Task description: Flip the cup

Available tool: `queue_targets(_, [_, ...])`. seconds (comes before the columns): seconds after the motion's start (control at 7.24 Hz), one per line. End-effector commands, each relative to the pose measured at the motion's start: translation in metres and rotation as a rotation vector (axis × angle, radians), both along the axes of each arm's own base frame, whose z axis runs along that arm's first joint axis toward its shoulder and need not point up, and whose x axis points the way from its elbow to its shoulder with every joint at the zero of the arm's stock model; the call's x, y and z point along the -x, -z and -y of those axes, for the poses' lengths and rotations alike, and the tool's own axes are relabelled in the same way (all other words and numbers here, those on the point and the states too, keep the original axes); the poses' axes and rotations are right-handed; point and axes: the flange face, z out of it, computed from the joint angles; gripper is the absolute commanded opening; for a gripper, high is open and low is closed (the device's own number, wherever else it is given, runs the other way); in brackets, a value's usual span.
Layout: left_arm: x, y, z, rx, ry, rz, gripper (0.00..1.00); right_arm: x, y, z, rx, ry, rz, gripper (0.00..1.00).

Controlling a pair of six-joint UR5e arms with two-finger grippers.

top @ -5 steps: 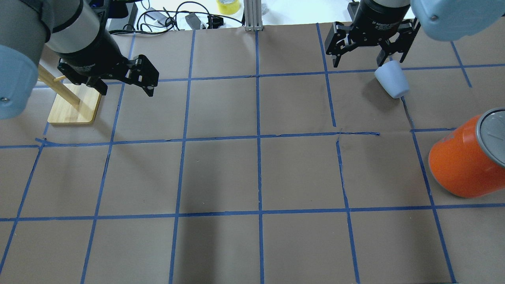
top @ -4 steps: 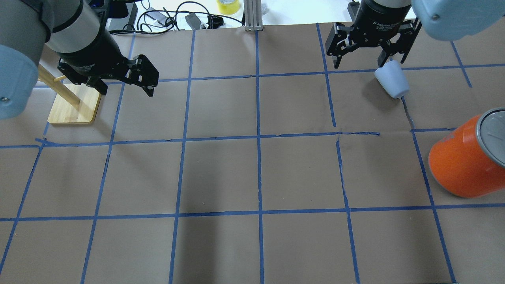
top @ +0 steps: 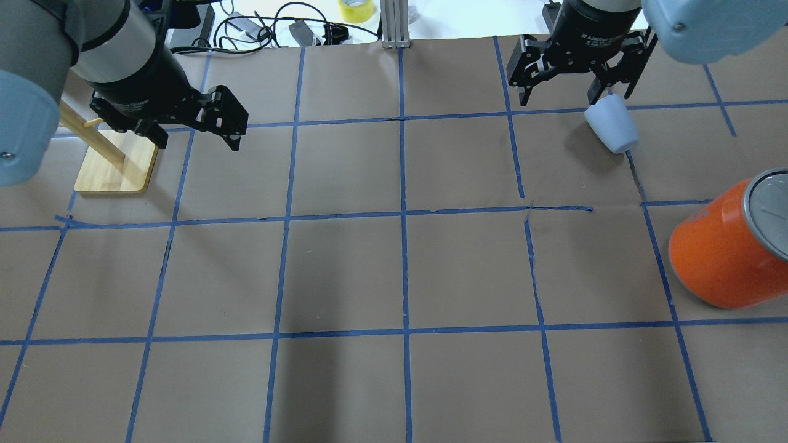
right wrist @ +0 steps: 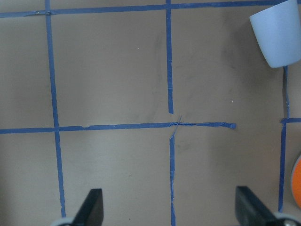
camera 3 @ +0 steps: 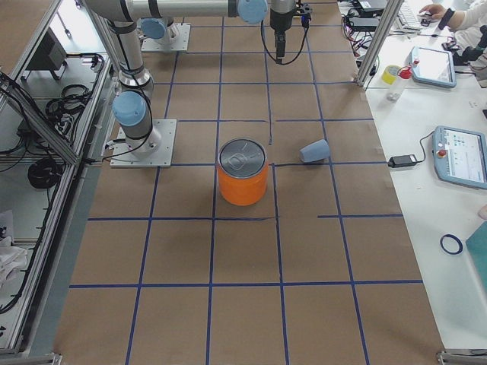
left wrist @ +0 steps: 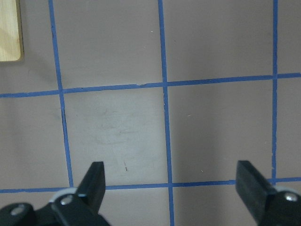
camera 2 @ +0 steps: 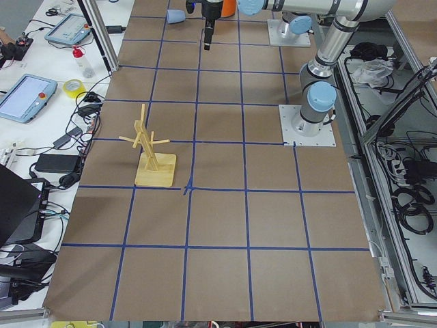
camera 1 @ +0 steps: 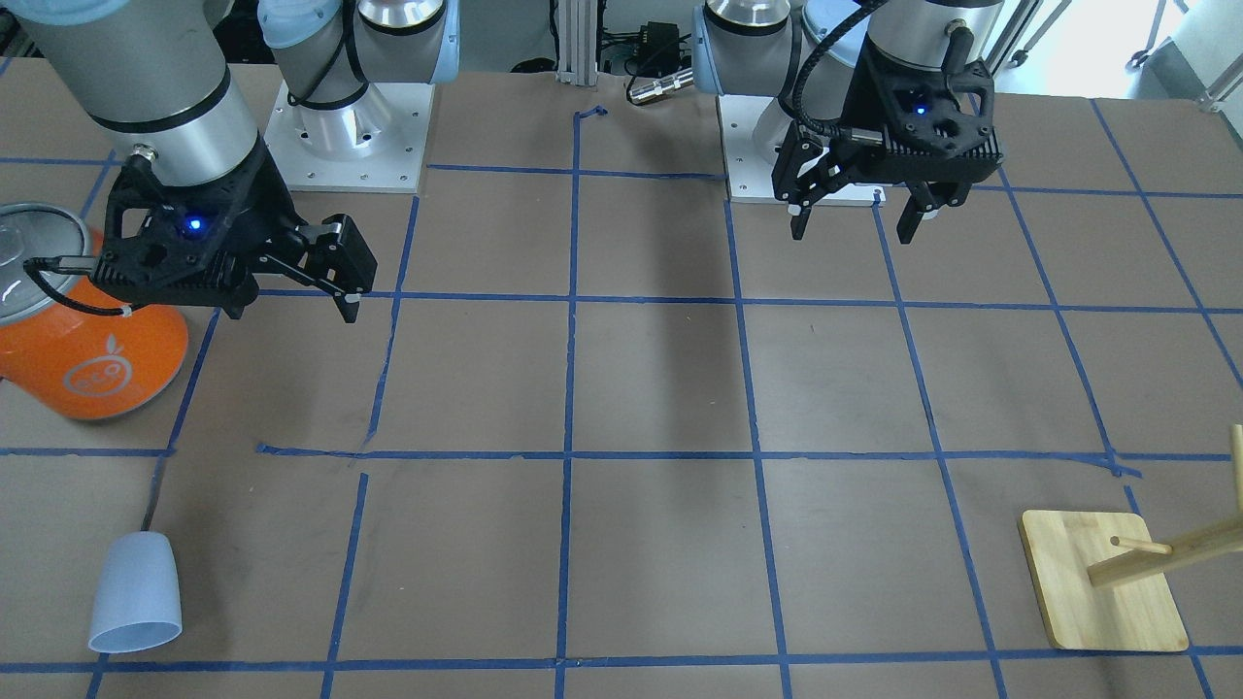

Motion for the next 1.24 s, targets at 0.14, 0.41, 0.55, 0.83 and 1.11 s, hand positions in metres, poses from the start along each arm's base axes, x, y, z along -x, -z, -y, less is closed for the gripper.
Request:
queue_targets(0.14, [0.000, 0.000, 0.000, 0.000, 0.000, 0.000, 1.00, 0.008, 0.003, 0.003, -0.009, 0.004, -0.005, 1.00])
queue_targets(0.41, [0.000, 0.000, 0.000, 0.000, 0.000, 0.000, 1.00, 0.009, 0.003, 0.005, -0.005, 0.009, 0.005, 1.00])
queue_targets(0.55, [0.000, 0.000, 0.000, 0.000, 0.000, 0.000, 1.00, 0.010, 0.004, 0.006, -0.003, 0.009, 0.000, 1.00])
queue_targets(0.83, [0.000, 0.000, 0.000, -0.001, 0.000, 0.002, 1.00, 0.010, 0.005, 0.006, -0.006, 0.010, 0.008, 1.00])
queue_targets(1.11, [0.000, 0.000, 0.000, -0.001, 0.000, 0.002, 1.00, 0.010, 0.012, 0.015, 0.009, 0.007, -0.001, 1.00])
